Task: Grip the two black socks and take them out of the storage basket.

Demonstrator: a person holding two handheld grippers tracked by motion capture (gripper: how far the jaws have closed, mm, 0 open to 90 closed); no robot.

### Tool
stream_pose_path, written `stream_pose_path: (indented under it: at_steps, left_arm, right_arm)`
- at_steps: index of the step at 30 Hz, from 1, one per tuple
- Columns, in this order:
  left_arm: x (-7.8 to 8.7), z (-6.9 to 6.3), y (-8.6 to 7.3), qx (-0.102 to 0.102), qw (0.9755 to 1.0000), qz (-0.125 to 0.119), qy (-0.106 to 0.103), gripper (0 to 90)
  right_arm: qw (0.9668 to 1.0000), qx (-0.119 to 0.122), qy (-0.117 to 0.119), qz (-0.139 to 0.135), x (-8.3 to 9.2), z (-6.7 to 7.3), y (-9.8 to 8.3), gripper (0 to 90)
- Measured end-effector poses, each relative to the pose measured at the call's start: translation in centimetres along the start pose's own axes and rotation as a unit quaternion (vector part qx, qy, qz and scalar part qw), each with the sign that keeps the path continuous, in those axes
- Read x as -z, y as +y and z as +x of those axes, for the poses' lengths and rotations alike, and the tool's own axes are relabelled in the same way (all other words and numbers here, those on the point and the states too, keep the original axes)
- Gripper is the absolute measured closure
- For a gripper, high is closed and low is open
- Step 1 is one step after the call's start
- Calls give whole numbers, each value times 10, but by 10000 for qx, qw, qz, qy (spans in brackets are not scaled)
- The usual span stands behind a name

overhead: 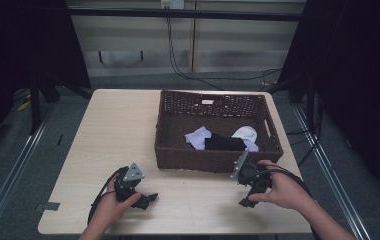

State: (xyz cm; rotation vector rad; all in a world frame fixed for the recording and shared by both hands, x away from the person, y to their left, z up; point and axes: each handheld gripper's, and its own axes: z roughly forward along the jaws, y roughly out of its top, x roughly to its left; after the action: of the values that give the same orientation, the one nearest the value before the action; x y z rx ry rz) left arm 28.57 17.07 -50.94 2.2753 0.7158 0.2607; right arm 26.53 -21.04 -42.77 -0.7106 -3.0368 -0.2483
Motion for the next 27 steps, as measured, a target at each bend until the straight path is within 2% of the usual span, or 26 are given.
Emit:
stream_pose_path:
  at_steps: [4,6,10,15,21,27]
  left_arm:
    - [0,0,0,-5,10000,5,0,0]
    - [0,0,0,-1,10000,1,0,0]
    - [0,0,0,-3,10000,4,0,0]
    - [0,0,0,32,10000,-21,3,0]
    - [0,0,0,28,10000,-13,-5,0]
    - [0,0,0,3,10000,-11,7,0]
  right_arm:
    - [9999,11,-13,154,13,-3,4,244]
    - [9999,29,-2,129,23,-4,7,244]
    - [10000,40,10,40,50,-10,15,248]
    - [9999,53,-8,127,78,-21,29,245]
    - [9997,-104,-70,191,99,-45,44,252]
    - [9986,-397,-212,286,102,-78,58,252]
